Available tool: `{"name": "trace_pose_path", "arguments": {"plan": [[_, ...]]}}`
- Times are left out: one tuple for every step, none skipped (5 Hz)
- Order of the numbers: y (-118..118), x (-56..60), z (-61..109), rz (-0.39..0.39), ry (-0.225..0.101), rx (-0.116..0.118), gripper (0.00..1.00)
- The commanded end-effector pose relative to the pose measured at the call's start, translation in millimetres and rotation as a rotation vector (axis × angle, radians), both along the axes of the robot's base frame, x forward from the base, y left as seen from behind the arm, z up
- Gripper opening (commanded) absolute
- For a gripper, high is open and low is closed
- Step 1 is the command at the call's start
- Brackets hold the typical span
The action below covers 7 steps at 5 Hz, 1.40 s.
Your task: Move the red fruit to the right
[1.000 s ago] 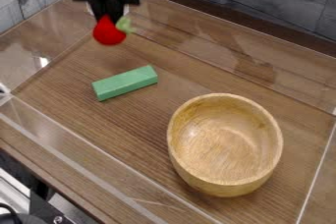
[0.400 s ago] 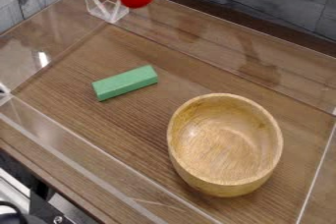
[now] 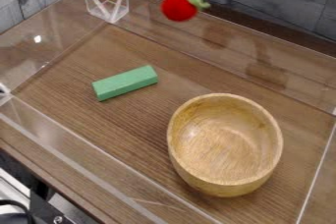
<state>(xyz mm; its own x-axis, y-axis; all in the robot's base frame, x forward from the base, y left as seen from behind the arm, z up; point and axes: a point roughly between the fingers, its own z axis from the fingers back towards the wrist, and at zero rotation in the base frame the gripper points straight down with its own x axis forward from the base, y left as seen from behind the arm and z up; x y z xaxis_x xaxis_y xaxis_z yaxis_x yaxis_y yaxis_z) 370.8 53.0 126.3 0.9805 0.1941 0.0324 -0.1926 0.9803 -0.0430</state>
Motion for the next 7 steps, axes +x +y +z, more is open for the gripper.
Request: {"name": "trace_pose_path", "arguments": {"plan": [[-14.9, 0.3, 11.1, -0.004, -0.054, 0.025, 0.00], [-38.9, 1.1, 3.9, 0.043, -0.042, 0.041, 0.00], [-60.9, 1.6, -3.1, 0.095, -0.028, 0.056, 0.00], [-65.4, 1.3, -35.4, 0.099, -0.016, 0.078, 0.00], [-63.7, 4.9, -58.9, 0.107, -0.012, 0.090, 0.00], [-52.4, 5.4, -64.8, 0.150, -0.009, 0.091, 0.00], [-41.9, 3.7, -69.8, 0.188, -0.005, 0.094, 0.00]]}}
